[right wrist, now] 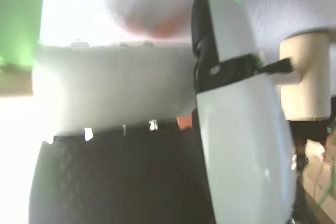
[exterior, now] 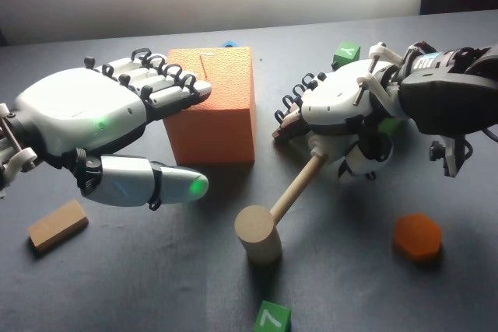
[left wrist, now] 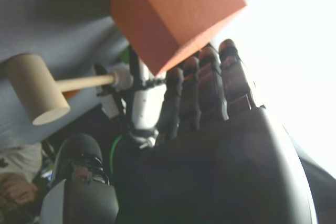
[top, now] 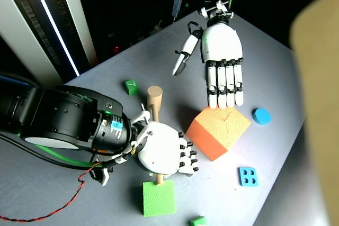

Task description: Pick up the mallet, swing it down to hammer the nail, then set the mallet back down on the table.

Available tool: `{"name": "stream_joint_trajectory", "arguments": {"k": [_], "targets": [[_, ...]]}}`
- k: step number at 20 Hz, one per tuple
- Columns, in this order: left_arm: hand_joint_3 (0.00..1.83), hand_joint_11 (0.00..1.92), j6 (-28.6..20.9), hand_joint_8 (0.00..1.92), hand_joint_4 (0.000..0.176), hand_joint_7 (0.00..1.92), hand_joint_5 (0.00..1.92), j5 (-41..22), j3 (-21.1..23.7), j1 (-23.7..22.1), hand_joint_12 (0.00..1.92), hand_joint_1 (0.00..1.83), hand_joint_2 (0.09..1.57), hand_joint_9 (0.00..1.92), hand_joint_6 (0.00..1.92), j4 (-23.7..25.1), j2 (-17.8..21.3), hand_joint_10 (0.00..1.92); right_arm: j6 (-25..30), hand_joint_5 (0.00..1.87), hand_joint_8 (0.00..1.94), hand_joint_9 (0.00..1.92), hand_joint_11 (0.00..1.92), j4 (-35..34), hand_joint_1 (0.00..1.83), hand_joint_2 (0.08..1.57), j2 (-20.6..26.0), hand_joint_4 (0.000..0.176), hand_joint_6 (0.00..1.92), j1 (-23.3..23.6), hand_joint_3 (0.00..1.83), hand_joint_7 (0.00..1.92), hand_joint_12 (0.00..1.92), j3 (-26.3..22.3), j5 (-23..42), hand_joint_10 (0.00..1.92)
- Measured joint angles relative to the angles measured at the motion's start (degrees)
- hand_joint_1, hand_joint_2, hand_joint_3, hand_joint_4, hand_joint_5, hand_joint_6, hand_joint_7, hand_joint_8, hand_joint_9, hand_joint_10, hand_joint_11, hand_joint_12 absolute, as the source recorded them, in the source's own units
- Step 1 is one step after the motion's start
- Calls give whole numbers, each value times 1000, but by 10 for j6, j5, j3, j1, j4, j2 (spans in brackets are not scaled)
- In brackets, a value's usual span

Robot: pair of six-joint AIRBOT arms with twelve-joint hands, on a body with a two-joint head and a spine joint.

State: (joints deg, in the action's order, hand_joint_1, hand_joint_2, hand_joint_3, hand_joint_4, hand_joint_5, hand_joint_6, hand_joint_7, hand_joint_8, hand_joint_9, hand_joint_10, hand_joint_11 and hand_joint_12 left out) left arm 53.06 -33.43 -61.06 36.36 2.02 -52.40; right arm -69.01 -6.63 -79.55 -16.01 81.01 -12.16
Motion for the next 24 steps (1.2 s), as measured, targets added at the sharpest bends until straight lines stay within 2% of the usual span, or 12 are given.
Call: {"name": "stream_joint_trajectory", "arguments": {"k": [4, 8, 11, 15, 17, 18, 19, 20, 21, 22, 23, 24], "targets": [[2, 34, -4, 4, 0, 81, 72, 0, 0, 0, 23, 0, 1108, 67, 5, 0, 0, 1, 0, 333, 11, 197, 0, 0, 1166, 1030, -2, 0, 13, -3, 0, 244, 691, 3, 6, 22], [0, 34, -7, 0, 0, 72, 60, 0, 0, 6, 24, 0, 1104, 66, 0, 0, 0, 0, 1, 399, 14, 257, 0, -1, 1154, 1066, -2, 0, 17, -3, 7, 326, 784, 3, 10, 30], [0, 26, -9, 2, 0, 74, 63, 2, 0, 10, 21, 0, 1103, 60, 4, 0, -1, 1, 4, 423, 22, 356, 0, -1, 1079, 1098, -2, 0, 14, -3, 9, 414, 967, 3, 12, 55], [0, 40, -9, 4, 0, 83, 74, 0, 0, 11, 28, 0, 1102, 73, 6, 0, -1, 5, 4, 628, 66, 559, 0, -1, 1055, 1075, -2, 0, 72, -3, 0, 633, 1269, 3, 21, 135], [1, 38, -9, 10, 0, 99, 82, 0, 0, 11, 27, 0, 1104, 81, 8, 0, -2, 8, 4, 726, 153, 510, 1, -1, 1021, 1068, -2, 0, 87, -2, 0, 741, 1407, 3, 26, 584], [1, 44, -9, 12, 0, 107, 85, 1, -2, 11, 30, 0, 1104, 91, 9, 0, -3, 11, 4, 640, 790, 433, 55, -1, 1011, 1052, -2, 0, 561, -2, 0, 578, 1452, 3, 30, 993], [1, 40, -9, 9, 0, 103, 78, 1, -2, 11, 29, 0, 1105, 85, 5, 0, -3, 7, 4, 544, 1274, 366, 98, -2, 1008, 1050, -2, 0, 999, -2, 0, 437, 1509, 3, 31, 1278], [1, 43, -9, 11, 0, 110, 86, 1, -3, 11, 30, 0, 1105, 91, 8, -1, -4, 9, 4, 501, 1510, 348, 138, -2, 1009, 1041, -2, 0, 1244, -2, 0, 395, 1525, 3, 32, 1425], [2, 28, -9, 1, 0, 89, 62, 1, -4, 11, 24, 0, 1106, 73, 1, -1, -4, 1, 4, 712, 1687, 332, 190, -2, 977, 1172, -2, 37, 1326, -2, 16, 378, 1611, 3, 31, 1593], [2, 27, -9, 4, 0, 93, 59, 0, -4, 12, 24, 0, 1107, 78, 1, -3, -5, 4, 4, 532, 1726, 327, 224, -2, 985, 1085, -2, 0, 1420, -2, 0, 363, 1647, 3, 31, 1661], [4, 25, -9, 6, 0, 98, 58, -1, -4, 14, 24, 0, 1112, 85, 0, -6, -7, 6, 3, 742, 1738, 349, 267, 0, 985, 1170, -2, 44, 1329, -2, 8, 396, 1693, 3, 26, 1703], [5, 38, -10, 10, 0, 112, 74, -1, -4, 14, 30, 0, 1115, 98, 7, -6, -7, 11, 2, 554, 1827, 430, 385, 0, 994, 1062, -2, 0, 1585, -2, 0, 426, 1709, 3, 18, 1762]]}}
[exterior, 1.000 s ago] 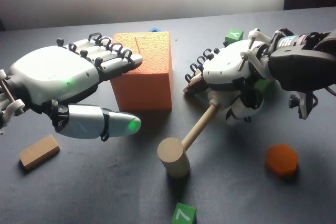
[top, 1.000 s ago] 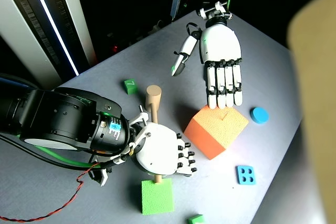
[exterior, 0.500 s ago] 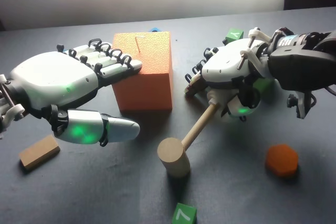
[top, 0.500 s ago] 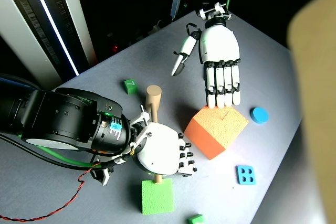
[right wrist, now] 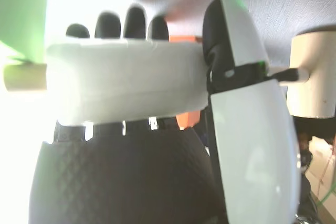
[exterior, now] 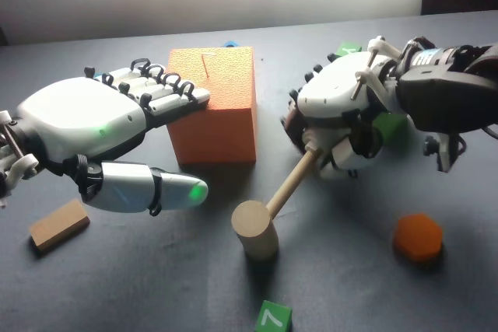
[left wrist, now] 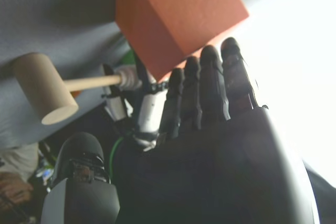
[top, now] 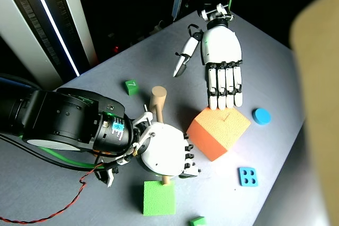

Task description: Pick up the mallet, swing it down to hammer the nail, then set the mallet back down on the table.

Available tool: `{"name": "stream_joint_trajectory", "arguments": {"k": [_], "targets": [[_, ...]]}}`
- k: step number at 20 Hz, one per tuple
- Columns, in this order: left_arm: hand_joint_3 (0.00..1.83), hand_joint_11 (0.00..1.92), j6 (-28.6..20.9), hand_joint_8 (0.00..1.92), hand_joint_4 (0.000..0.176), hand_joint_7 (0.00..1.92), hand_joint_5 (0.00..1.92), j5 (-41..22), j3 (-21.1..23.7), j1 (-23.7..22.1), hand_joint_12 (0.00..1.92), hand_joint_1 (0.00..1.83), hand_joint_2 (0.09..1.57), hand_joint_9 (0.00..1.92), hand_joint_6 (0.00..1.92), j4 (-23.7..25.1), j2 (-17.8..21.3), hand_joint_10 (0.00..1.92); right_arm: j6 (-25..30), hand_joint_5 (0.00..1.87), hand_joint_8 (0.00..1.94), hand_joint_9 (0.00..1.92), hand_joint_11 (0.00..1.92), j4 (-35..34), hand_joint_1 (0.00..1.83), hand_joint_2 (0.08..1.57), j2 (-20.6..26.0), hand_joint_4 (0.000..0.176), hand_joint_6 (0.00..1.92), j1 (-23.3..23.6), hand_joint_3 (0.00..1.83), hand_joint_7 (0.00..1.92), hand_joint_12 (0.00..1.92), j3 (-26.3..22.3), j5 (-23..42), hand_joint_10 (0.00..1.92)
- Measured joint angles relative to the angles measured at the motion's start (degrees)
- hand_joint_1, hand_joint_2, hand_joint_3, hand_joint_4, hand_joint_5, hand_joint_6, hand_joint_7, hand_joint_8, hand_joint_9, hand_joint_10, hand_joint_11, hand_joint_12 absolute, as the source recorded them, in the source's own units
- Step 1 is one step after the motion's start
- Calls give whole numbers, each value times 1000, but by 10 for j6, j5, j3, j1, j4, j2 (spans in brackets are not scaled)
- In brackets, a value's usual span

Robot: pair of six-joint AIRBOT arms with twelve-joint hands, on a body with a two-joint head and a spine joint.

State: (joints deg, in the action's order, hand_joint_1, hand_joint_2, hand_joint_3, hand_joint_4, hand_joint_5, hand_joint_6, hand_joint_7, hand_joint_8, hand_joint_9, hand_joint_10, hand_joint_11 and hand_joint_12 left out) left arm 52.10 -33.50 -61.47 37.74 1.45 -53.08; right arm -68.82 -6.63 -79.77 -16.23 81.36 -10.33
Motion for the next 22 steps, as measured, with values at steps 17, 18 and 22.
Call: {"name": "stream_joint_trajectory", "arguments": {"k": [17, 18, 22], "targets": [[3, 70, -14, 15, 0, 155, 92, -4, 0, 4, 48, 0, 1125, 139, 10, -4, -2, 14, -3, 1239, 1941, 1732, 1921, -2, 598, 1236, 44, 0, 1921, 11, 0, 1599, 1921, -54, -21, 1921], [4, 59, -14, 10, 0, 147, 86, -4, 0, 4, 44, 0, 1128, 130, 7, -4, -2, 9, -4, 1274, 1941, 1749, 1921, 0, 525, 1329, 47, 74, 1921, 14, 0, 1614, 1921, -58, -24, 1921], [4, 58, -14, 2, 0, 132, 83, -5, 2, 5, 45, 0, 1131, 122, 4, -4, -2, 4, -15, 1344, 1941, 1767, 1921, 2, 631, 1475, 74, 175, 1921, 26, 6, 1635, 1921, -93, -40, 1921]]}}
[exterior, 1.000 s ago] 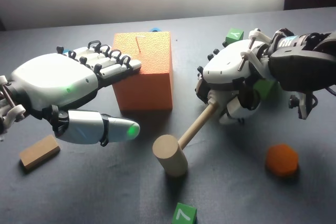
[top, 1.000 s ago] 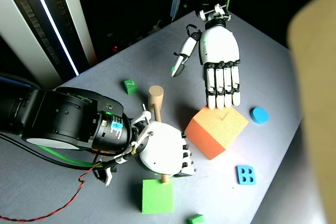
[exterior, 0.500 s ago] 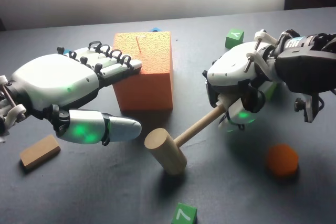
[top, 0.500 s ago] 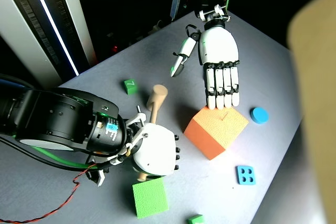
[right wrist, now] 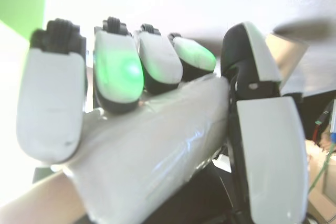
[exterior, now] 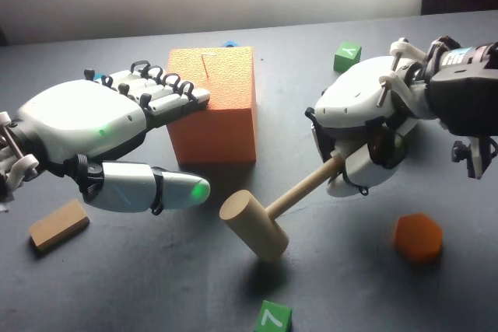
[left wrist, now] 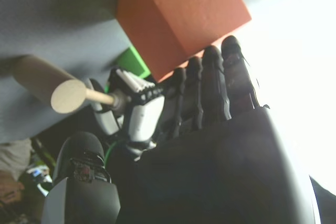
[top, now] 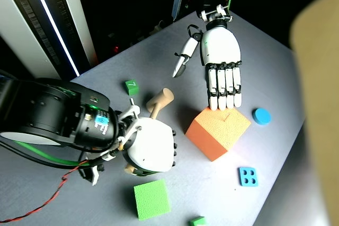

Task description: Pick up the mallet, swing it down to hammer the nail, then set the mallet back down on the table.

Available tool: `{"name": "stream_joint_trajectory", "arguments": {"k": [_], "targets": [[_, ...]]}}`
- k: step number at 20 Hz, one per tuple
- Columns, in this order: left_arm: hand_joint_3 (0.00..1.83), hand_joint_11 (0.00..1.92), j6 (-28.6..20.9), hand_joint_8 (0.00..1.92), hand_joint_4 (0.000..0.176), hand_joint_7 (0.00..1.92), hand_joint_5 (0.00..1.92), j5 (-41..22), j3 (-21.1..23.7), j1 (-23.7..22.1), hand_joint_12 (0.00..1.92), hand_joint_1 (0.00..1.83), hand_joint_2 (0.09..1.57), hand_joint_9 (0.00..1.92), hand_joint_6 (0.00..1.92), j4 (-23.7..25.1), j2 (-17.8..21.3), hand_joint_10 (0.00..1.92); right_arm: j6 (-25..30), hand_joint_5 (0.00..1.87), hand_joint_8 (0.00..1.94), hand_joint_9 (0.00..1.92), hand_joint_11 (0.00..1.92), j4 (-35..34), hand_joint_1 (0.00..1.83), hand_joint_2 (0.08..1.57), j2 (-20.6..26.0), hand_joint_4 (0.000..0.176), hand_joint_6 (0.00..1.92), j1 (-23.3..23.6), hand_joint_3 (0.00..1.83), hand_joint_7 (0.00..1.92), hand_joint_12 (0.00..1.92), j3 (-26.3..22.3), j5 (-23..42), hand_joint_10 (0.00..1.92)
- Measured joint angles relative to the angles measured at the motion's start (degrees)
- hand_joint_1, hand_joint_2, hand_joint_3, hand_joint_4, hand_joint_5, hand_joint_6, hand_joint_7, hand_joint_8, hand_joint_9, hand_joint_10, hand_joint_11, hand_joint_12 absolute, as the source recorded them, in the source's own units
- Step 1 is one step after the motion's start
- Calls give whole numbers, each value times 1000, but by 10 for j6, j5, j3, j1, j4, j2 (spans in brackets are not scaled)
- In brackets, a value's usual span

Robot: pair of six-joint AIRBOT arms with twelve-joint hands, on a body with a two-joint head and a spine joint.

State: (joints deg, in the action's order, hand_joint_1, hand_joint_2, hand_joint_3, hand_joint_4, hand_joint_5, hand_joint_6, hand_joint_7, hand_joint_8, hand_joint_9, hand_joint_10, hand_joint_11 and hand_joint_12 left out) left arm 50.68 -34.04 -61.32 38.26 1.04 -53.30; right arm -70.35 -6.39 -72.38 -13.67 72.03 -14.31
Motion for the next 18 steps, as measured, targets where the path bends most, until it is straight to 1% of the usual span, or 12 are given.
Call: {"name": "stream_joint_trajectory", "arguments": {"k": [2, 3, 5, 7, 9, 10, 12, 13, 14, 15, 16, 18], "targets": [[2, 52, 0, 0, 0, 120, 76, 0, 0, 0, 43, 0, 1128, 107, 0, 0, 0, 0, 0, 1309, 1941, 1753, 1920, 0, 639, 1501, 17, 176, 1921, 12, 10, 1620, 1921, -19, 0, 1921], [3, 57, 0, 5, 0, 130, 85, 0, 0, 0, 46, 0, 1129, 115, 4, 0, 0, 4, 0, 1308, 1941, 1741, 1918, 0, 613, 1519, 30, 176, 1921, 19, 12, 1610, 1921, -31, 3, 1921], [1, 63, 0, 7, 0, 137, 87, 0, 0, 0, 49, 0, 1127, 120, 4, 0, 0, 6, 3, 1240, 1941, 1730, 1913, 0, 526, 1568, 58, 176, 1921, 31, 34, 1602, 1921, -54, 3, 1921], [1, 59, 0, 0, 0, 121, 73, 1, 0, 0, 49, 0, 1126, 113, 1, 0, 0, 2, 6, 1305, 1941, 1716, 1898, 0, 493, 1571, 92, 176, 1921, 42, 64, 1592, 1921, -82, 1, 1921], [2, 43, 0, 1, 0, 110, 63, 1, 0, 0, 43, 0, 1129, 97, 2, 0, 0, 0, -2, 1277, 1941, 1707, 1897, 0, 469, 1571, 121, 176, 1921, 52, 74, 1581, 1921, -101, -3, 1921], [1, 66, 0, 12, 0, 138, 87, 1, 0, 0, 54, 0, 1127, 122, 11, 0, 0, 10, -2, 1270, 1941, 1701, 1889, 0, 460, 1571, 129, 176, 1921, 57, 64, 1576, 1921, -104, -5, 1921], [0, 77, 0, 10, 0, 141, 91, 2, 1, 0, 60, 0, 1127, 129, 10, 0, 0, 11, 3, 1292, 1941, 1708, 1894, 0, 480, 1571, 147, 176, 1921, 65, 59, 1591, 1921, -107, 23, 1921], [2, 59, 0, 1, 0, 115, 76, 2, 2, 0, 54, 0, 1130, 104, 3, -1, 0, 1, 4, 1299, 1941, 1720, 1902, 0, 469, 1571, 152, 176, 1921, 69, 60, 1603, 1921, -107, 37, 1921], [4, 59, 0, 2, 0, 113, 74, 2, 3, 0, 54, 0, 1135, 103, 2, -2, 0, 2, 4, 1235, 1941, 1730, 1916, 0, 468, 1571, 157, 176, 1921, 72, 54, 1606, 1921, -107, 54, 1921], [3, 65, 0, 3, 0, 116, 80, 2, 3, 0, 57, 0, 1134, 106, 4, -2, 0, 3, 5, 1224, 1941, 1725, 1911, 0, 468, 1571, 163, 176, 1921, 75, 49, 1597, 1921, -107, 73, 1921], [4, 64, 0, 5, 0, 121, 85, 2, 3, 0, 57, 0, 1137, 110, 6, -2, 0, 5, 5, 1203, 1941, 1713, 1904, 0, 512, 1569, 168, 176, 1921, 74, 23, 1578, 1921, -107, 103, 1921], [3, 46, 0, 0, 0, 109, 66, 2, 3, 0, 51, 0, 1136, 97, 0, -2, 0, 0, 6, 1232, 1941, 1708, 1898, -1, 513, 1571, 172, 176, 1921, 68, 15, 1572, 1921, -107, 150, 1921]]}}
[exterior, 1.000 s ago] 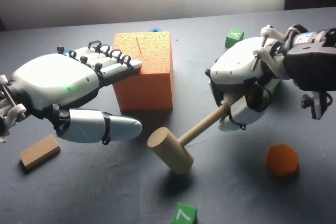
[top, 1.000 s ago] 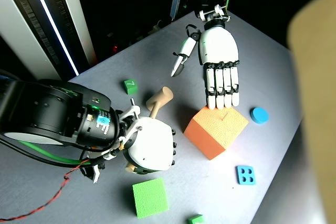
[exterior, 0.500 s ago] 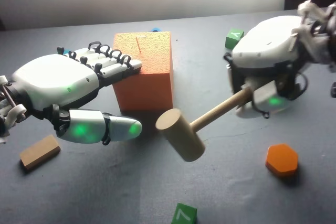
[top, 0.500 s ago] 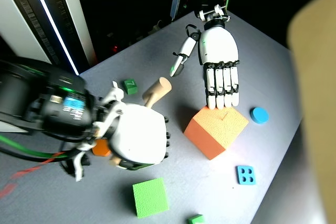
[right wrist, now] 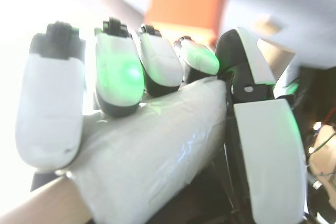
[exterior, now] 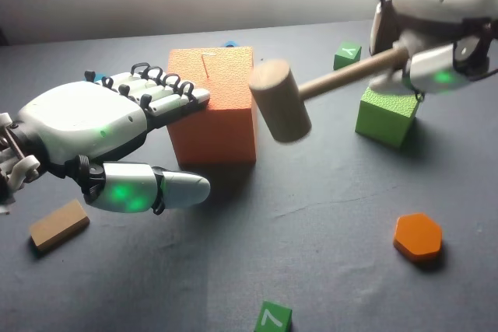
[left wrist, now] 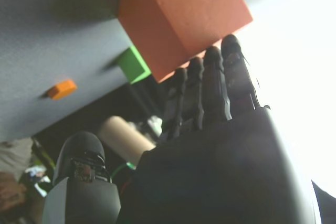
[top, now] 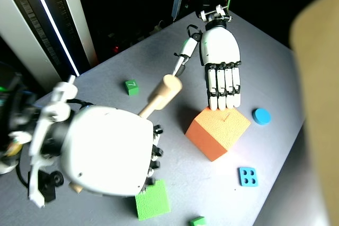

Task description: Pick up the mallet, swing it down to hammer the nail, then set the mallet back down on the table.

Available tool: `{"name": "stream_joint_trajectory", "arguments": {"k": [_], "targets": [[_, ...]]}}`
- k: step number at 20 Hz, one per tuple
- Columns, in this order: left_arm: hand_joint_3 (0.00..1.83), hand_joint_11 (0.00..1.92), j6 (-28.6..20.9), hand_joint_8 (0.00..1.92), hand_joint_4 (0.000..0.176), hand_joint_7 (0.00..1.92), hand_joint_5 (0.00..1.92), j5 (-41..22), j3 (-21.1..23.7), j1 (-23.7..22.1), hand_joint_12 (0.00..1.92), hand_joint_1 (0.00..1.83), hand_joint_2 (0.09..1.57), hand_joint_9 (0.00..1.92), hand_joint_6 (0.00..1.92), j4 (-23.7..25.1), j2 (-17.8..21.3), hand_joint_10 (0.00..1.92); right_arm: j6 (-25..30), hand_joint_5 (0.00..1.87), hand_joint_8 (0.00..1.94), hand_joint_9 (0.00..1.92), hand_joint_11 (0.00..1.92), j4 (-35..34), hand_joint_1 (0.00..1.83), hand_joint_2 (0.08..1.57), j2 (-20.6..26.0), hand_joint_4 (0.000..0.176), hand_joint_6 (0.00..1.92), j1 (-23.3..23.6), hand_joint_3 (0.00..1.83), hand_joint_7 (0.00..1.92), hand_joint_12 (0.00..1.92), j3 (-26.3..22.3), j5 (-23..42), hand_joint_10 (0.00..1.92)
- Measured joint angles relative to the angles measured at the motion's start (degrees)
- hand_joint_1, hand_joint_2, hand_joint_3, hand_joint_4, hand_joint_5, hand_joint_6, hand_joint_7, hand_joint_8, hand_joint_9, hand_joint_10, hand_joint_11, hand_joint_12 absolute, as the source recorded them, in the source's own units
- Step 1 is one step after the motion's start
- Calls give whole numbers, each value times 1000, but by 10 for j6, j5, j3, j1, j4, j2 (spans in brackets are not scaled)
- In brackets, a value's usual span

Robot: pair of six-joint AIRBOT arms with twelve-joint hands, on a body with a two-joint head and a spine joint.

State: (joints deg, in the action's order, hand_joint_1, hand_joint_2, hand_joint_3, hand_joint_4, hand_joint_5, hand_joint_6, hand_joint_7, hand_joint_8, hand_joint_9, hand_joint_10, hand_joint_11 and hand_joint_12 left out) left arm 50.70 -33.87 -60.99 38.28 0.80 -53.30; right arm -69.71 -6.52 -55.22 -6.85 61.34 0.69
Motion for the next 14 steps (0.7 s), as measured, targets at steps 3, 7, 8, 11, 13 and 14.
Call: {"name": "stream_joint_trajectory", "arguments": {"k": [3, 7, 8, 11, 13, 14], "targets": [[4, 42, 0, 2, 0, 107, 63, 0, 0, 0, 51, 0, 1140, 92, 1, 0, 0, 3, -23, 1322, 1941, 1720, 1898, -51, 496, 1571, 0, 176, 1921, -16, 32, 1596, 1921, 0, 65, 1921], [2, 46, 0, 8, 0, 125, 86, 1, 0, 0, 55, 0, 1137, 102, 10, 0, 0, 6, -98, 1392, 1941, 1730, 1897, -120, 413, 1571, 2, 176, 1921, -39, 54, 1615, 1921, -1, 129, 1921], [2, 48, 0, 8, 0, 127, 86, 1, 0, 0, 56, 0, 1138, 106, 9, 0, 0, 7, -117, 1386, 1941, 1729, 1896, -143, 409, 1571, 2, 176, 1921, -47, 66, 1612, 1921, -3, 153, 1921], [3, 57, 0, 11, 0, 140, 86, 0, 0, 0, 62, 0, 1142, 118, 6, 0, 0, 9, -220, 1384, 1941, 1729, 1898, -256, 402, 1571, -3, 176, 1921, -99, 64, 1605, 1921, -29, 313, 1921], [5, 60, 0, 9, 0, 141, 94, 0, 0, 0, 65, 0, 1147, 118, 8, 0, 0, 8, -284, 1380, 1941, 1734, 1905, -330, 409, 1571, -18, 176, 1921, -94, 71, 1612, 1921, -32, 349, 1921], [6, 48, 0, 2, 0, 125, 76, 0, 0, 0, 61, 0, 1149, 106, 1, 0, 0, 2, -317, 1384, 1941, 1736, 1903, -358, 407, 1571, -28, 176, 1921, -90, 65, 1613, 1921, -31, 358, 1921]]}}
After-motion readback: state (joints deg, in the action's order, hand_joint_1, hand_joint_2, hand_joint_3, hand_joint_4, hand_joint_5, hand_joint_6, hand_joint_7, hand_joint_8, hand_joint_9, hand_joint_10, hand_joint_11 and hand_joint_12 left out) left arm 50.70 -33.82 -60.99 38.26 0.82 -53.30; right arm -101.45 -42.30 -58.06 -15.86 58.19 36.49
